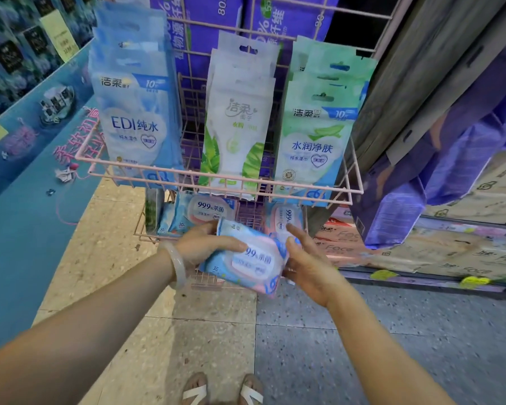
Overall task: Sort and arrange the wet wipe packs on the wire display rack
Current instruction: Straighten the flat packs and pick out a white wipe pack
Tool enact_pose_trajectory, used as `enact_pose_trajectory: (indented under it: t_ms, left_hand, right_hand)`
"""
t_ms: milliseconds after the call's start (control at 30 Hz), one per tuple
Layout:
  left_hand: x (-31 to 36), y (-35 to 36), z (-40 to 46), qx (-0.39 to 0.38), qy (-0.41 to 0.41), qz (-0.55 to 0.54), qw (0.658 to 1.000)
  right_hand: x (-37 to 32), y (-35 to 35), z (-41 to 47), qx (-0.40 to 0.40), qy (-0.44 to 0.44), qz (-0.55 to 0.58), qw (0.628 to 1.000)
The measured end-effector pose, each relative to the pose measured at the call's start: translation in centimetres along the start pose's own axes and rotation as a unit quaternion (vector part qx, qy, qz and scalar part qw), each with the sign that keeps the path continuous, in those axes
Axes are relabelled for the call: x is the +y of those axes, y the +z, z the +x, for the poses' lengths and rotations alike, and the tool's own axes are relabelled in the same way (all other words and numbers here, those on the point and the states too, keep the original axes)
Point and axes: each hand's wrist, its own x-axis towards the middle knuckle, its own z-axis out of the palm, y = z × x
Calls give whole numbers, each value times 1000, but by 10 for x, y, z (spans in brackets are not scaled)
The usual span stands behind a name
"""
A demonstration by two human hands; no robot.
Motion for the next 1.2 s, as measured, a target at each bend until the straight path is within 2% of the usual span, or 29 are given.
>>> enact_pose_trajectory:
  t_ms: [67, 133, 200, 267, 300, 333, 400, 467, 533, 633, 733, 767, 867, 967, 1033, 1067, 1133, 1167, 1200]
  left_hand:
    - [-1, 4, -1, -15, -12, 26, 999]
    - [-5, 11, 1, 42, 17, 13, 999]
    - [-5, 10, 5, 199, 91, 21, 976]
    - [0, -4, 9, 379, 169, 80, 906]
    - [2, -13, 11, 430, 185, 128, 875]
    - [4, -23, 15, 442, 169, 167, 865]
    - [5, -35, 27, 391, 71, 182, 899]
    - [2, -42, 39, 350, 1, 218, 911]
    - [2, -44, 49, 325, -26, 255, 910]
    - [3, -39, 62, 283, -48, 245, 926]
    - [-1, -23, 69, 257, -9, 110, 960]
    - [-3, -20, 67, 266, 17, 57, 962]
    - [-9, -29, 46, 364, 94, -58, 925]
    - [-25, -43, 21, 417, 42, -184, 889]
    - [-37, -48, 8, 419, 13, -274, 865]
    - [-42, -50, 4, 424, 5, -293, 857]
    - [-50, -53, -2, 432, -2, -311, 847]
    - [-53, -54, -5, 432, -4, -318, 844]
    - [-56, -55, -7, 429, -7, -323, 844]
  right_hand:
    - [0, 0, -4, -73, 49, -77, 993]
    - [7, 3, -5, -81, 79, -89, 990]
    - [12, 1, -5, -31, 73, -44, 996]
    - [14, -5, -3, 24, 59, 24, 998]
    - [13, -9, -1, 55, 54, 51, 996]
    - [12, -12, 0, 87, 51, 70, 992]
    - [8, -16, 2, 142, 40, 81, 986]
    - [3, -15, 4, 184, 26, 56, 981]
    - [1, -9, 8, 209, 19, 29, 977]
    - [-3, 4, 19, 244, 7, -28, 969]
    - [-11, 17, 34, 277, -18, -93, 956]
    - [-14, 21, 38, 283, -31, -99, 954]
    - [-20, 31, 51, 292, -60, -95, 950]
    - [-17, 37, 64, 259, -61, -86, 960]
    - [-15, 46, 71, 229, -34, -170, 958]
    - [-15, 52, 76, 219, -10, -292, 931]
    - [-15, 66, 82, 215, 26, -560, 799]
    - [-16, 72, 83, 212, 9, -644, 735]
    - [-16, 77, 84, 203, -8, -691, 694]
